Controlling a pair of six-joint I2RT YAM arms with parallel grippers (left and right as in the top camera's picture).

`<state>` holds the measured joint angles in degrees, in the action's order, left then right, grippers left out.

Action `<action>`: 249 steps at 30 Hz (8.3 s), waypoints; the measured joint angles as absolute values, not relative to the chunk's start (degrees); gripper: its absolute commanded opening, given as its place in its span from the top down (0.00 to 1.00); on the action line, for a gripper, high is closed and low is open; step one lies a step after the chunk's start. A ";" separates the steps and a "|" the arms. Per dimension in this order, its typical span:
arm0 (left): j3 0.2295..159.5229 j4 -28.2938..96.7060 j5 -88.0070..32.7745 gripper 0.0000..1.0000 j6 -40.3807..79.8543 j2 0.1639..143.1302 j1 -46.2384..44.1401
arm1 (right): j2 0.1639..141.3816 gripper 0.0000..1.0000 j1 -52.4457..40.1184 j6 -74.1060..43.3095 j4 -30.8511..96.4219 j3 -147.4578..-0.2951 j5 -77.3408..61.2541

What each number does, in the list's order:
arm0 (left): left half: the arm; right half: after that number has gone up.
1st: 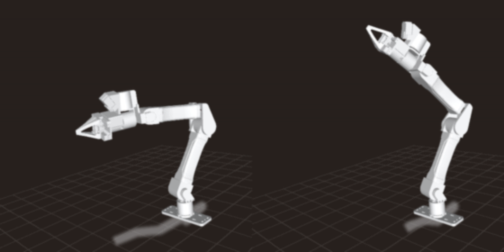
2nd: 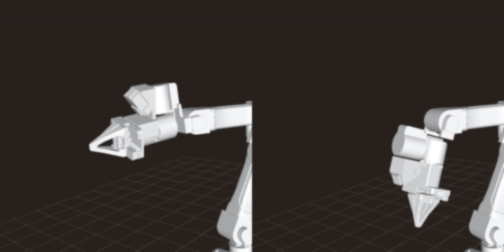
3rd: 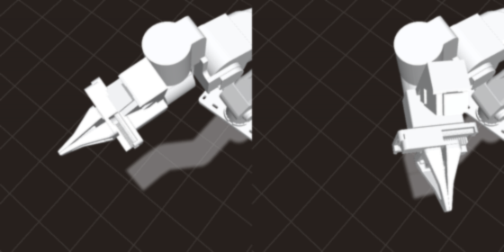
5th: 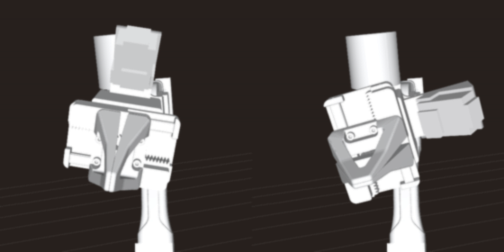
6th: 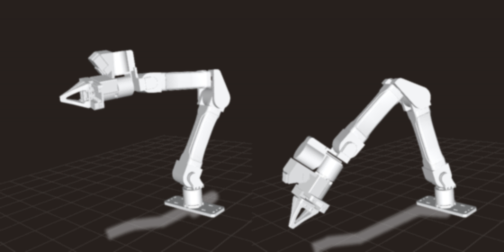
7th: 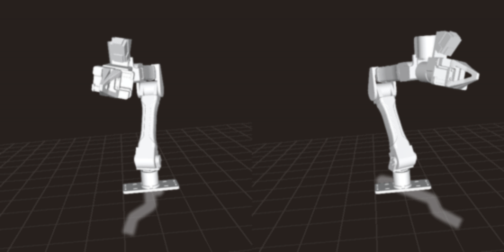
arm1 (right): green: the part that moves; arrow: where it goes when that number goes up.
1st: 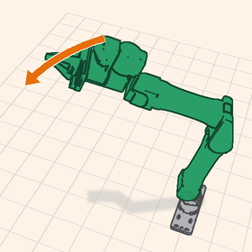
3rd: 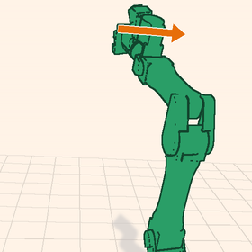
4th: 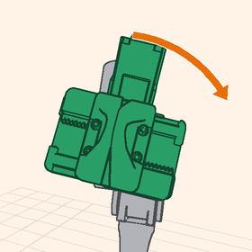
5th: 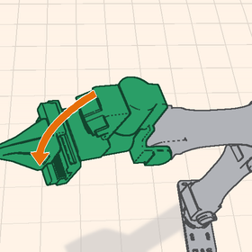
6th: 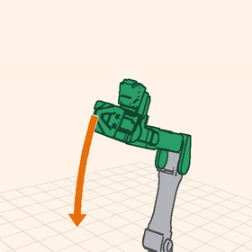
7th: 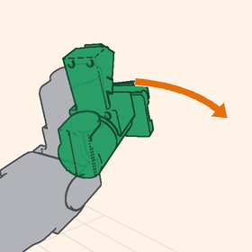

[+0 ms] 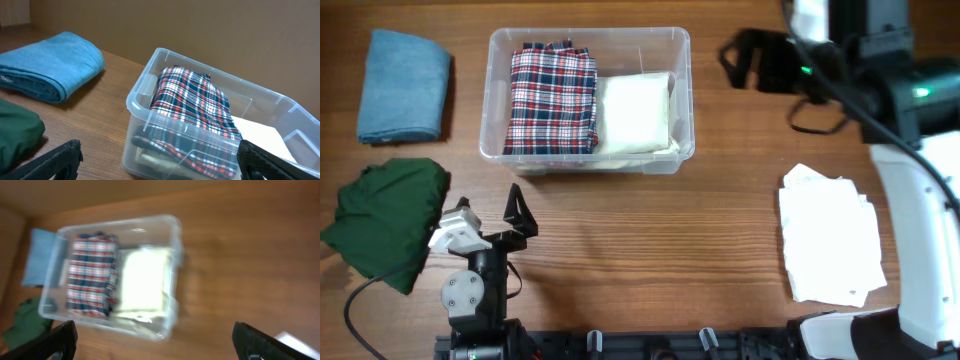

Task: Pack container
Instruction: 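Withdraw the right gripper from the bin toward the white cloth, then grasp the crumpled white cloth with the right gripper, then lift the white cloth and carry it over the bin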

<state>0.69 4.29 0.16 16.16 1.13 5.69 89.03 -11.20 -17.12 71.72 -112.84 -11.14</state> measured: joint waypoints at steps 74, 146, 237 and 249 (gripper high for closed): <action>0.69 4.29 0.16 0.00 16.16 1.13 5.72 | 95.57 0.00 15.07 -36.84 13.37 -48.29 -23.53; 0.69 4.29 0.16 0.00 16.14 1.13 5.69 | 107.53 0.39 29.12 1.32 40.23 -62.04 -31.92; 0.69 4.29 0.16 0.00 16.16 1.13 5.72 | 109.86 0.96 -33.23 -10.22 13.50 -110.78 -20.05; 0.69 4.29 0.16 0.00 16.16 1.13 5.69 | 116.27 0.96 -35.29 -14.79 -9.54 -110.80 -16.93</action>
